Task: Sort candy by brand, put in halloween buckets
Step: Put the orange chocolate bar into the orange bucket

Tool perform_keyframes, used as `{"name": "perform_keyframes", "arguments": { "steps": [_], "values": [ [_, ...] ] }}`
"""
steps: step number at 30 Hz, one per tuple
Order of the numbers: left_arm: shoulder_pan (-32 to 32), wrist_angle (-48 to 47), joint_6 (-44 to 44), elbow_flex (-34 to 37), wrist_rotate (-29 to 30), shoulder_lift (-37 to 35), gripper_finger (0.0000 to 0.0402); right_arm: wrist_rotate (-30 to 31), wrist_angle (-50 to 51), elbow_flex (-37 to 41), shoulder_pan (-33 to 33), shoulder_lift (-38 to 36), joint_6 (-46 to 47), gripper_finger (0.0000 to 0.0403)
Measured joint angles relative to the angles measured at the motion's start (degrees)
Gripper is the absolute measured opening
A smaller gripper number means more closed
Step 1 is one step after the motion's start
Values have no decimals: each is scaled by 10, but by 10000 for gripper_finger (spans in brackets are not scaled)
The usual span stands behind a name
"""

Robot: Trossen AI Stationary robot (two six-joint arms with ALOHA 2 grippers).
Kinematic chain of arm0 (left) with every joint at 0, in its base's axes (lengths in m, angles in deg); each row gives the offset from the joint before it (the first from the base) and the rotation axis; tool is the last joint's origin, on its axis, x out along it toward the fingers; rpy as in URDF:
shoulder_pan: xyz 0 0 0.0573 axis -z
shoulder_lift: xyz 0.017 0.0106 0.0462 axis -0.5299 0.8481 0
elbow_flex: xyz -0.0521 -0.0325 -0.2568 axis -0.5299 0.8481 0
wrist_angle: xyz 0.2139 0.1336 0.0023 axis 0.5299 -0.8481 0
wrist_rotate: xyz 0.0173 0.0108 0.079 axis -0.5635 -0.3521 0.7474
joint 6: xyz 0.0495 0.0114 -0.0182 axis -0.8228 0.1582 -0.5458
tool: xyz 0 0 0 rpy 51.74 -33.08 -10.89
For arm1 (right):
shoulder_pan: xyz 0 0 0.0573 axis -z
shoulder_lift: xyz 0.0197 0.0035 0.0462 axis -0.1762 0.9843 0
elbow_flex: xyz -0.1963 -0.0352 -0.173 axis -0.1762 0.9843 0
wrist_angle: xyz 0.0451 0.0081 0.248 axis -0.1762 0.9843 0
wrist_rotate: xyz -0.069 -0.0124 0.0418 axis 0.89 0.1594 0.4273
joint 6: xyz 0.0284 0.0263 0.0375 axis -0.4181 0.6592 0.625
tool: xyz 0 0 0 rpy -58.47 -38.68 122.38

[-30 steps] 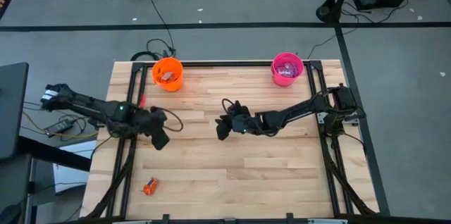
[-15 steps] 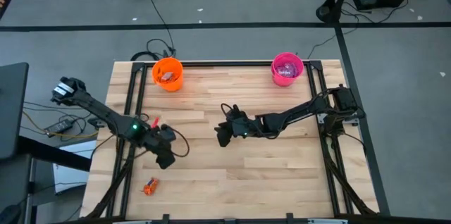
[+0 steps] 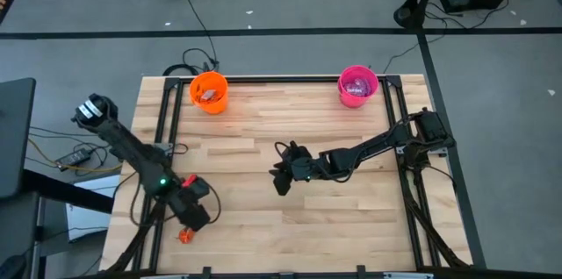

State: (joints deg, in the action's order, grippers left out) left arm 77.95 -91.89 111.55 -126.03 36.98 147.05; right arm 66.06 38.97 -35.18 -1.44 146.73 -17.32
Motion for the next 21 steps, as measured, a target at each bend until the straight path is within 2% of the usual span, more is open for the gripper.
{"name": "perform_keyframes", "arguments": {
  "steps": [11,16,21],
  "values": [
    [101,0,103,0,51,0,163,15,13,0,10,0,3,156],
    [140,50,134,0,18,0,163,15,13,0,12,0,4,156],
    [167,71,157,-1,27,17,163,16,13,0,13,0,3,156]
  ]
}}
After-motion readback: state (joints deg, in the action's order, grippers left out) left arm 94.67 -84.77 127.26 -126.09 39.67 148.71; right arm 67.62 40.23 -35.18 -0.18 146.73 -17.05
